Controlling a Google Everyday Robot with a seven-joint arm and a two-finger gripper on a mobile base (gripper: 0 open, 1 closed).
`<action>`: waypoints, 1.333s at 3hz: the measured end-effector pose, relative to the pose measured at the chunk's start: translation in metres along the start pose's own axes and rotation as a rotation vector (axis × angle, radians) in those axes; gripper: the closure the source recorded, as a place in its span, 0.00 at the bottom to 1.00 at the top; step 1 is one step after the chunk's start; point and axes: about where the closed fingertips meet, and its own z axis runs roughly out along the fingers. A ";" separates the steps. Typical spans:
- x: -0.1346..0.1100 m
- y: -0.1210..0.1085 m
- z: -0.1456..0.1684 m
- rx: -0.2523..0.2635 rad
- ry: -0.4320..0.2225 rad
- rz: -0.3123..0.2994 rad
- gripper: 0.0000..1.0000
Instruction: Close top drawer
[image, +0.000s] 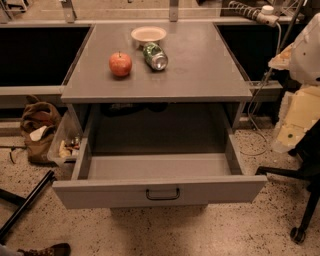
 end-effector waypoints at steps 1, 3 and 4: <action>-0.001 -0.001 -0.001 0.005 0.000 -0.002 0.00; -0.009 0.048 0.083 -0.079 -0.108 0.093 0.00; -0.012 0.089 0.142 -0.186 -0.188 0.142 0.00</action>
Offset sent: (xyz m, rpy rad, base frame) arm -0.0182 0.0329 -0.0987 0.1269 0.0533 -0.0613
